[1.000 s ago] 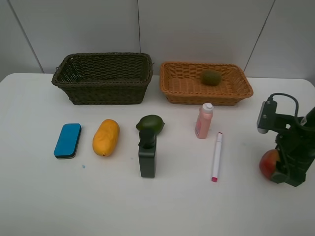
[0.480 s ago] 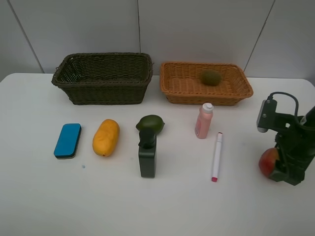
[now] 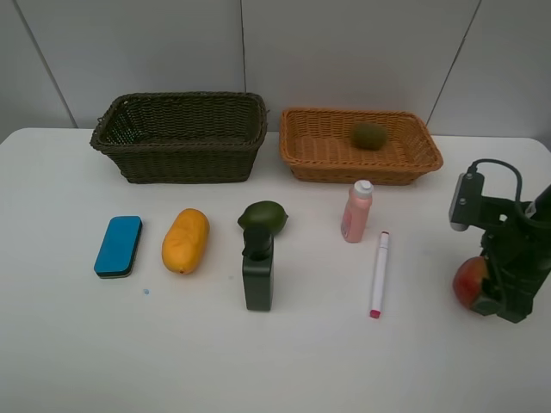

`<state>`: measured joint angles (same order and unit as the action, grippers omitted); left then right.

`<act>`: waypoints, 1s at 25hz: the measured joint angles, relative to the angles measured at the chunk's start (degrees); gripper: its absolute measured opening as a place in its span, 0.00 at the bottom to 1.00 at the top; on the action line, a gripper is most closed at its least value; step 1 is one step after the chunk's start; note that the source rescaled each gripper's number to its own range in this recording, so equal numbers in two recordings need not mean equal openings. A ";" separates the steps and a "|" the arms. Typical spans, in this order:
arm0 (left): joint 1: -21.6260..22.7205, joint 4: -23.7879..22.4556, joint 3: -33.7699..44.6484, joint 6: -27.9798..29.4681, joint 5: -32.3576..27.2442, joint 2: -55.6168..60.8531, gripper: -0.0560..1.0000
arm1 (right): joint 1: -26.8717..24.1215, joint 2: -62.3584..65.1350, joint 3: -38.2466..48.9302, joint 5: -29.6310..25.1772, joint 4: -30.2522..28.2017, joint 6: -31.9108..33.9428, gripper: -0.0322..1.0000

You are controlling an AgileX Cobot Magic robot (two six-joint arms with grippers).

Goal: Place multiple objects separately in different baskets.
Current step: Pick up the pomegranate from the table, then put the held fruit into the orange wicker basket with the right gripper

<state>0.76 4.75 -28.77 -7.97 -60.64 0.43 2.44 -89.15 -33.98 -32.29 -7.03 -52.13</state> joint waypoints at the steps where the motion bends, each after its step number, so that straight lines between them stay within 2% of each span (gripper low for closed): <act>1: 0.00 0.00 0.00 0.00 0.00 0.00 1.00 | 0.00 0.00 -0.35 -0.31 0.00 0.00 0.86; 15: 0.00 0.00 0.00 0.00 0.00 0.00 1.00 | 0.00 -0.02 -12.07 -6.06 1.57 0.00 0.86; 25: 0.00 0.00 0.00 0.00 0.00 0.00 1.00 | 0.00 -0.06 -23.31 -6.07 1.52 0.00 0.86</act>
<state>0.76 4.75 -28.77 -7.97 -60.64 0.43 2.44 -89.21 -57.29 -38.36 -5.52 -52.13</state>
